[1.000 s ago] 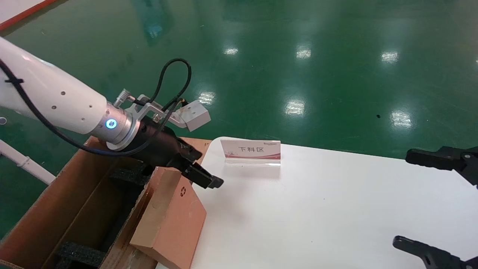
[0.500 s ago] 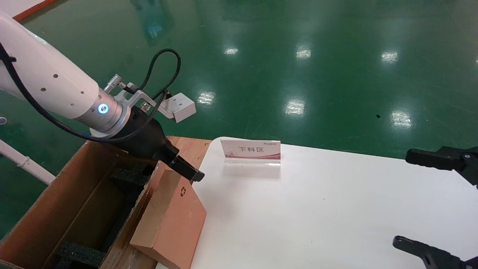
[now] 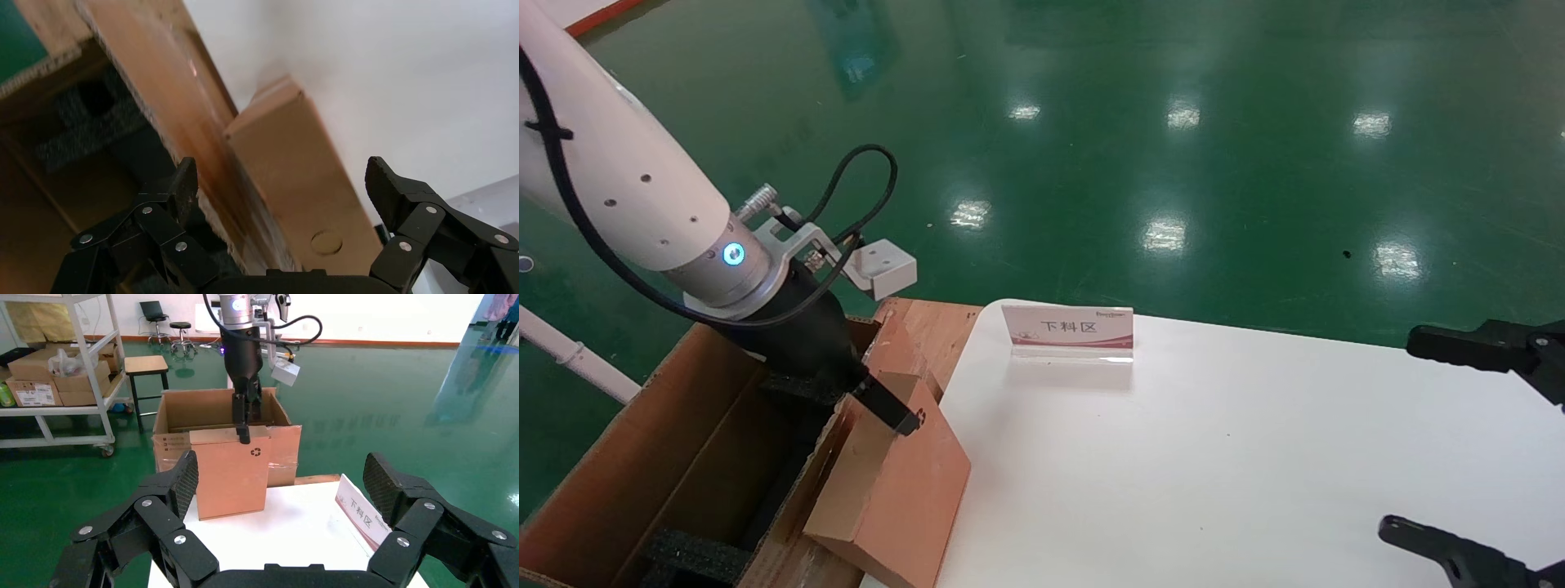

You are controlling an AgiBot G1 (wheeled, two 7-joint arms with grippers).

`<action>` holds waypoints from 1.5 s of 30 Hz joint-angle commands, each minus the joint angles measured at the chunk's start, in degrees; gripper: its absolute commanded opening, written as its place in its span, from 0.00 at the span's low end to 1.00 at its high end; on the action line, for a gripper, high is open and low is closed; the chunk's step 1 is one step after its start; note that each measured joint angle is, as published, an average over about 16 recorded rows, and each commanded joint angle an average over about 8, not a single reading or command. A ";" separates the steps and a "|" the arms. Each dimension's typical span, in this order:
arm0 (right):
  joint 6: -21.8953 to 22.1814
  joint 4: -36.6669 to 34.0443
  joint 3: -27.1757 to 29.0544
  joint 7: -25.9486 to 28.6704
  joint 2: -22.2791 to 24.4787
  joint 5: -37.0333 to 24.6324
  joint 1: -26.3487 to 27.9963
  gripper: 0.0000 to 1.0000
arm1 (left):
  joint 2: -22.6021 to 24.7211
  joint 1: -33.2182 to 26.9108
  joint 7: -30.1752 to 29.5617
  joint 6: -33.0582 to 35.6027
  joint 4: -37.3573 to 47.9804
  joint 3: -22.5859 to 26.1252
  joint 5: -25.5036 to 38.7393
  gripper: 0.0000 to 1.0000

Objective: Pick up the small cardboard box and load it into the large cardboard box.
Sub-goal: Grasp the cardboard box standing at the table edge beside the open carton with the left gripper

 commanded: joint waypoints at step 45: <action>0.07 -0.02 -0.11 -0.07 0.05 0.11 0.01 0.00 | -0.05 -0.90 -1.41 -4.97 -0.09 10.52 -4.64 0.00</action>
